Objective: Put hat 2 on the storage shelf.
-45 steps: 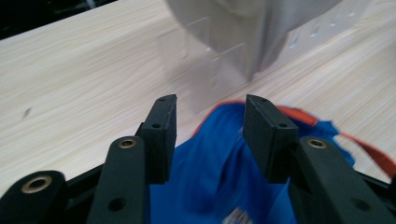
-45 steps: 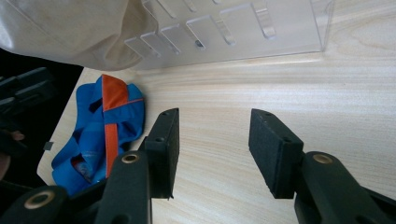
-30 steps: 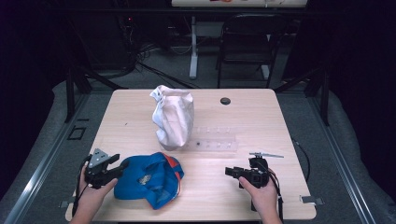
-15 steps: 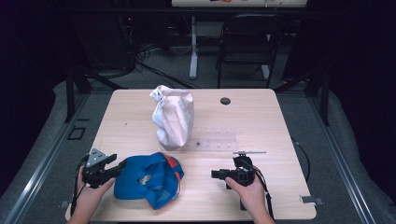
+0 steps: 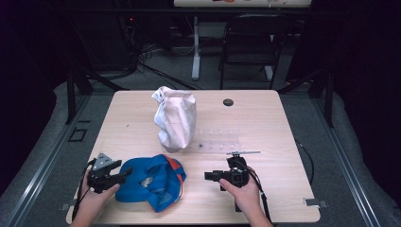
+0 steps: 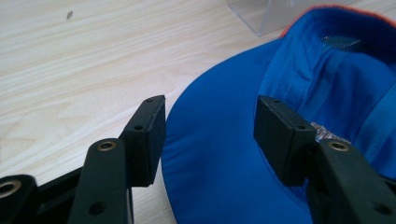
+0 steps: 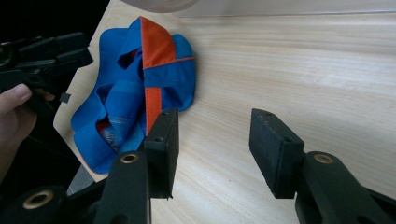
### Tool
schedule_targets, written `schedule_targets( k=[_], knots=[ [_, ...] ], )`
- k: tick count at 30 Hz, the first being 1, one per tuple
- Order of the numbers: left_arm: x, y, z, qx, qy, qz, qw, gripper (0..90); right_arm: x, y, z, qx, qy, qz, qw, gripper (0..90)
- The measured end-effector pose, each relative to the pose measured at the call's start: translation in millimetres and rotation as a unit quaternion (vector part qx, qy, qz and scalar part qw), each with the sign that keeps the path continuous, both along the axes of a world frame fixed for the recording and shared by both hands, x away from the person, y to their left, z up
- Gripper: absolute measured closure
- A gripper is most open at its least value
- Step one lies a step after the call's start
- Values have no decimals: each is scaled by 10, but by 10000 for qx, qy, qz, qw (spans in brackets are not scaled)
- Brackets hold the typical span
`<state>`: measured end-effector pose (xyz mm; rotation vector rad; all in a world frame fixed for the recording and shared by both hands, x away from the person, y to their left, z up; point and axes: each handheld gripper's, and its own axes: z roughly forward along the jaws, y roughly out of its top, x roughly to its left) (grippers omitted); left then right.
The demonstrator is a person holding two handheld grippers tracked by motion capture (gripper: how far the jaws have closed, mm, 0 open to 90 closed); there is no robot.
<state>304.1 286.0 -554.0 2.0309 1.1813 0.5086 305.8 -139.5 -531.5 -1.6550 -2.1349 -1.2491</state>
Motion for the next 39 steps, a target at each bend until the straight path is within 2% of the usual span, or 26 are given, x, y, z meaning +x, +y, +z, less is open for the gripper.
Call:
schedule_targets(
  k=[5,8,10,14,15,16,19,23,24,25,28,30,37,39],
  knots=[
    [25,21,-53,43,135,12,9999,422,11,81,-21,-84,37,118,9999,532],
    [41,35,-88,-65,314,4,9995,422,15,150,-39,-66,65,169,9998,532],
    [44,35,-99,-78,365,-26,9993,422,14,177,-47,-74,58,201,9998,532],
    [49,30,-106,-68,364,-11,9993,428,13,208,-69,-1,94,237,9997,532],
    [51,28,-115,-41,274,71,9996,427,12,214,-70,13,116,249,9996,532],
    [56,49,-107,-63,314,50,9995,424,11,222,-74,10,120,256,9996,531],
    [65,95,-101,-92,246,201,9995,383,7,265,-102,6,126,290,9995,528],
    [81,110,-127,-153,378,161,9990,380,5,287,-113,-16,120,349,9993,527],
    [86,112,-135,-200,489,103,9985,388,0,301,-113,-9,116,367,9993,527],
    [86,105,-139,-224,519,88,9984,392,-3,310,-115,-19,120,358,9993,525],
    [79,73,-153,-210,461,109,9987,405,-4,307,-121,-86,138,442,9989,524],
    [77,63,-142,-173,531,18,9984,407,-13,318,-138,-29,138,401,9991,521],
    [54,-54,-145,-131,533,-130,9984,418,-26,329,-202,-20,238,537,9983,516],
    [45,-96,-143,-124,540,-179,9983,418,-29,338,-219,51,300,542,9981,516]
  ],
)
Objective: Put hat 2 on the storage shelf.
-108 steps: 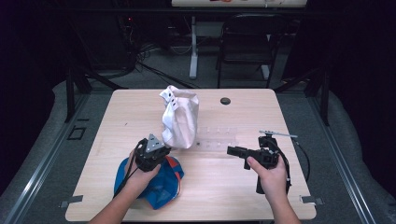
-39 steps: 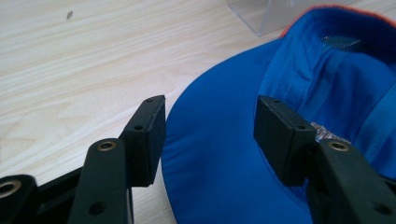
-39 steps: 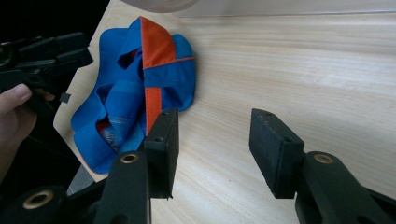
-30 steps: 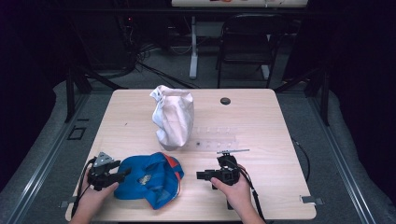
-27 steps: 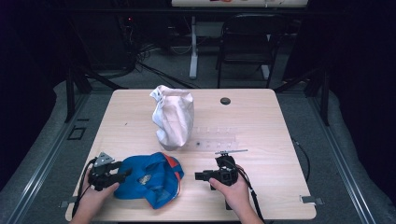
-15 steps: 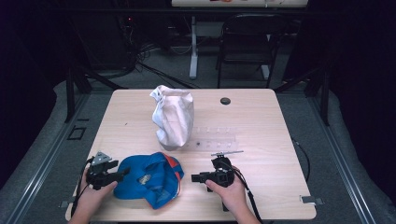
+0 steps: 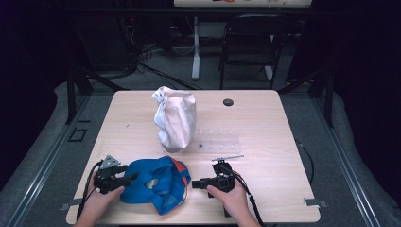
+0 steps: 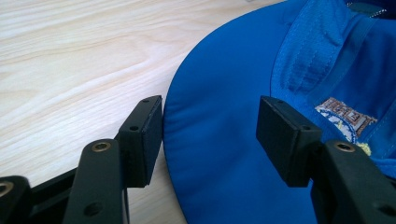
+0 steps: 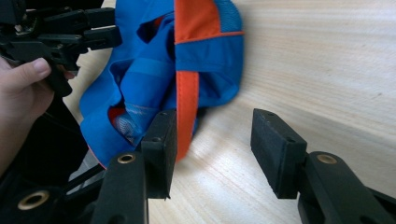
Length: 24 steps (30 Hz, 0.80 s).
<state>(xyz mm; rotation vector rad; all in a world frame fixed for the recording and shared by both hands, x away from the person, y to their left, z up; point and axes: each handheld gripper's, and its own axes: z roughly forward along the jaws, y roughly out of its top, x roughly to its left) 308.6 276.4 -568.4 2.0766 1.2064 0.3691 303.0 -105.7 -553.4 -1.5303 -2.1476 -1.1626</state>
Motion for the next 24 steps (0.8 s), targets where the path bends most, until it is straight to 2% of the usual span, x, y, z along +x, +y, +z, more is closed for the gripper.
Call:
schedule_targets(
  k=[4,7,8,14,16,19,20,21,22,24],
  knots=[
    [-12,-66,0,35,-14,-131,9999,420,-12,23,-48,104,70,-20,9999,515],
    [-22,-111,-9,72,-99,-87,9999,421,-34,75,-120,138,152,67,9998,515],
    [-18,-106,0,73,-23,-195,9998,421,-34,75,-120,138,152,67,9998,515],
    [-23,-122,-1,93,-35,-206,9997,424,-64,171,-204,210,338,227,9990,518],
    [-21,-120,-1,97,-37,-208,9997,425,-70,207,-237,298,451,282,9981,522],
    [-21,-121,-3,107,-40,-211,9997,425,-69,219,-245,405,484,283,9976,528],
    [-21,-120,-2,111,-38,-213,9997,428,-66,213,-245,537,544,296,9966,550],
    [-21,-119,-2,111,-41,-212,9997,428,-66,213,-245,537,544,296,9966,550],
    [-21,-119,-2,115,-40,-211,9997,429,-69,206,-242,644,555,300,9959,579],
    [-21,-122,-10,118,-77,-187,9997,430,-71,197,-232,656,562,317,9958,597]
  ],
)
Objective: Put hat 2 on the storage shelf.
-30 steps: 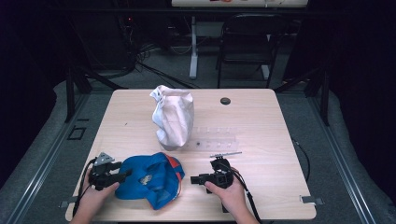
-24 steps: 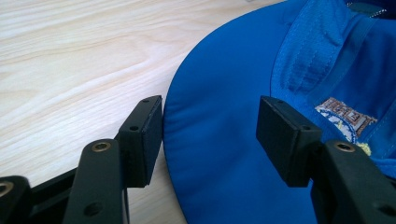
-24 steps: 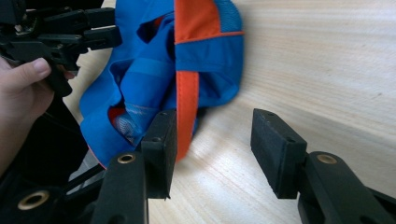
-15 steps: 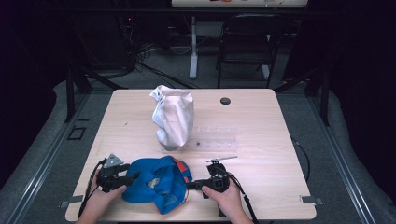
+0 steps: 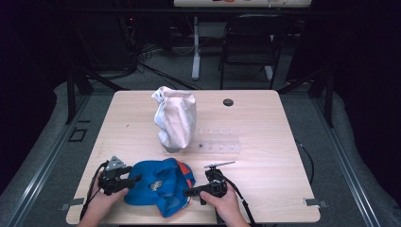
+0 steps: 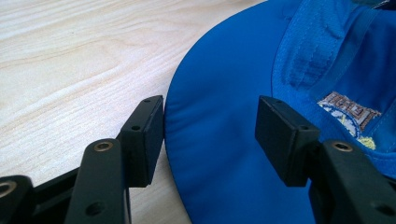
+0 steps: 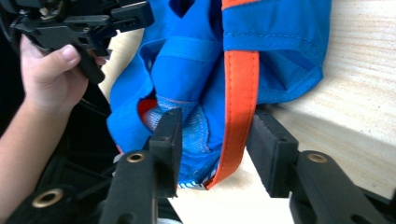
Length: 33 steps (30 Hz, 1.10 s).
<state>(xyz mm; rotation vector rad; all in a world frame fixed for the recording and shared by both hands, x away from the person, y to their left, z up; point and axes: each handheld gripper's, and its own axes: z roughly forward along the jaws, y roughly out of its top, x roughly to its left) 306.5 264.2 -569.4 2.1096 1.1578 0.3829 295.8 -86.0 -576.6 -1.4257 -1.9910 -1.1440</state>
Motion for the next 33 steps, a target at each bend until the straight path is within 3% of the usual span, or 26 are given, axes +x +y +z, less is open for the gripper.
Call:
schedule_targets(
  k=[1,2,6,11,14,18,19,24,31,32,33],
  knots=[
    [-1,-1,-1,-1,7,11,10000,430,-2,-15,21,-170,-52,7,9998,610],
    [0,0,-2,7,8,13,10000,430,-4,-16,17,-16,-36,27,10000,630],
    [0,0,-2,19,3,11,10000,430,-14,-36,35,-5,-120,-10,9999,695],
    [2,11,4,49,43,5,10000,430,-17,-72,64,24,-44,-60,10000,761],
    [5,18,2,22,22,4,10000,431,-19,-107,94,134,43,-145,9998,771],
    [7,25,6,-4,29,13,10000,431,-16,-163,135,98,36,-208,9997,772],
    [4,18,0,19,-49,89,9999,432,-17,-206,167,190,126,-272,9994,772],
    [12,40,3,-28,-16,73,10000,433,-14,-302,256,323,137,-408,9985,774],
    [9,53,25,-51,-27,75,10000,433,11,-450,358,237,172,-440,9986,776],
    [6,47,20,-45,-126,144,9998,433,14,-469,376,215,168,-470,9985,776],
    [9,69,36,-79,-60,91,9999,433,21,-521,409,107,88,-456,9989,777]
  ],
)
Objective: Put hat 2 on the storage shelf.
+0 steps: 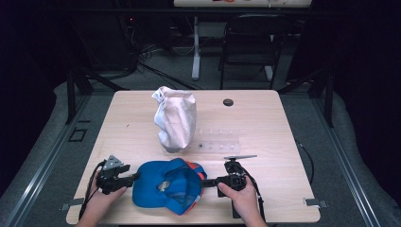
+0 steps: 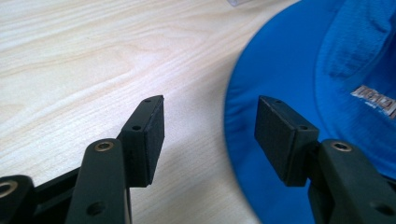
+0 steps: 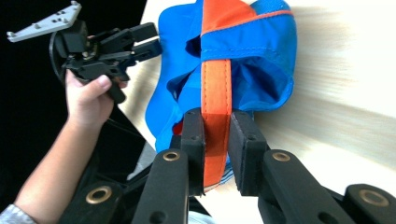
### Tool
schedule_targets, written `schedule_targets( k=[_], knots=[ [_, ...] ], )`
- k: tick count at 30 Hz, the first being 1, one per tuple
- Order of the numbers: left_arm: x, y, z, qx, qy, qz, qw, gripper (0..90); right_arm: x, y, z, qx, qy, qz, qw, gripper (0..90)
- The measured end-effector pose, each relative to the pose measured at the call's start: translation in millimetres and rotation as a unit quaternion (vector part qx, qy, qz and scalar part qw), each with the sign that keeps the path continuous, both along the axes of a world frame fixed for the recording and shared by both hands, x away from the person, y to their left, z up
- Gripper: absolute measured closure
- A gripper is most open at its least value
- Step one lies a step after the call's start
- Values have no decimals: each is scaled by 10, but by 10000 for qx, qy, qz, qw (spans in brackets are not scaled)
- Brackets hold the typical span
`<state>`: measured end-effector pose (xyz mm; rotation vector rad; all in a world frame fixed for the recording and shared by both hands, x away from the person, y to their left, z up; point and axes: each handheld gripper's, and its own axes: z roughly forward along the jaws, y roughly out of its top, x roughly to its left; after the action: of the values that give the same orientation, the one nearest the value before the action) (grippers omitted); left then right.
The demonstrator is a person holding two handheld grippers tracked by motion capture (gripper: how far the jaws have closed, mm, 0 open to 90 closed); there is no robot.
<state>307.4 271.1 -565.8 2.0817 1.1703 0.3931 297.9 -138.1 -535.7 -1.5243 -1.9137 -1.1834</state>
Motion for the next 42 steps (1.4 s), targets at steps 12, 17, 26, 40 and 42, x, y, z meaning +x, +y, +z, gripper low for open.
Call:
schedule_targets(
  k=[12,17,26,40,42],
  knots=[
    [6,47,6,-52,-41,105,9999,433,50,-380,200,-120,14,-105,9999,778],
    [7,49,7,-50,-47,109,9999,433,42,-497,277,-62,20,-185,9998,778],
    [11,48,8,-45,-81,129,9999,432,25,-686,393,756,276,-215,9965,780],
    [3,41,24,-12,-165,109,9998,432,161,-729,1031,1372,359,-185,9897,782],
    [0,43,27,-26,-169,113,9998,432,195,-741,1113,1384,407,-208,9893,782]
  ],
)
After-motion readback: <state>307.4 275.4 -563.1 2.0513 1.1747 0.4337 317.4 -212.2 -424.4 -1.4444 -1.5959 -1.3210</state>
